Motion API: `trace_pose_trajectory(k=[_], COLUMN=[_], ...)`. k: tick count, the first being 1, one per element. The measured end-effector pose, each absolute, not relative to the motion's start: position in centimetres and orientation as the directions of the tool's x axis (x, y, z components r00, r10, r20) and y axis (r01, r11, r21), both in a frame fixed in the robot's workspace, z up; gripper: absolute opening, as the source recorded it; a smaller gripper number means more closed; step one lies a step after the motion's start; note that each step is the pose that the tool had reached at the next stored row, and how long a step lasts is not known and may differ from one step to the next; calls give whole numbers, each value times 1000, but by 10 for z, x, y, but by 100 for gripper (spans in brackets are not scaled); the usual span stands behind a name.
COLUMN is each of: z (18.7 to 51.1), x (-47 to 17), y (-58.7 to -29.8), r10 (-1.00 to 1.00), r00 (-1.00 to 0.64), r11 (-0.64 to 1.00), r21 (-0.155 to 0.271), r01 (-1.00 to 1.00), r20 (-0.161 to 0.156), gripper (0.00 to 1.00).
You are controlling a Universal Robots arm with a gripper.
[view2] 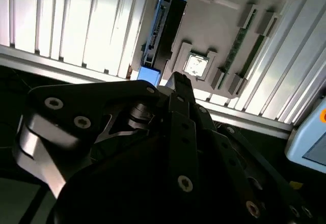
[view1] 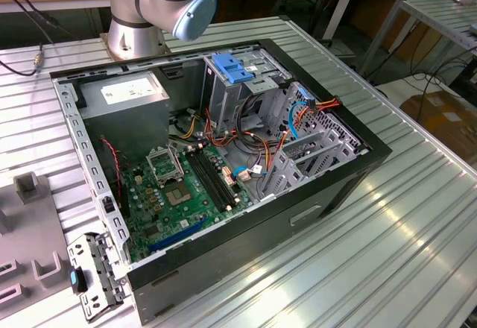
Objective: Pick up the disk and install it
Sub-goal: 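Pick up the disk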
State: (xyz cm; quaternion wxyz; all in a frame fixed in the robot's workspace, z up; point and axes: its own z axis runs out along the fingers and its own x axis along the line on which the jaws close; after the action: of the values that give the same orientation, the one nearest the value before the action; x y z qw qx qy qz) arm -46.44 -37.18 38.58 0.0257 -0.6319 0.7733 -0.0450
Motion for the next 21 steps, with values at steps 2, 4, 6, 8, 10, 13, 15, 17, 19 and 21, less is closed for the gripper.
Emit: trace_pose_trajectory(k=[2, 4, 6, 8, 10, 13, 15, 17, 19, 21], z=[385, 384, 383, 381, 379, 376, 374, 373, 373, 369], x=[-465, -468, -470, -471, -472, -472, -472, -473, -474, -474], y=[-372, -372, -372, -372, -372, -372, -372, -372, -372, -371], r10=[-986, -987, -987, -987, -987, -986, -986, -986, -986, -986], r00=[-164, -162, -162, -162, -162, -163, -164, -164, -164, -164], r11=[161, 160, 160, 160, 160, 161, 163, 163, 163, 163], r21=[-103, -103, -100, -94, -87, -83, -82, -81, -74, -54], r01=[-982, -982, -982, -983, -983, -983, -983, -983, -984, -985], r20=[17, 17, 17, 18, 19, 19, 16, 14, 15, 18], gripper=[11, 11, 17, 24, 36, 42, 42, 42, 42, 42])
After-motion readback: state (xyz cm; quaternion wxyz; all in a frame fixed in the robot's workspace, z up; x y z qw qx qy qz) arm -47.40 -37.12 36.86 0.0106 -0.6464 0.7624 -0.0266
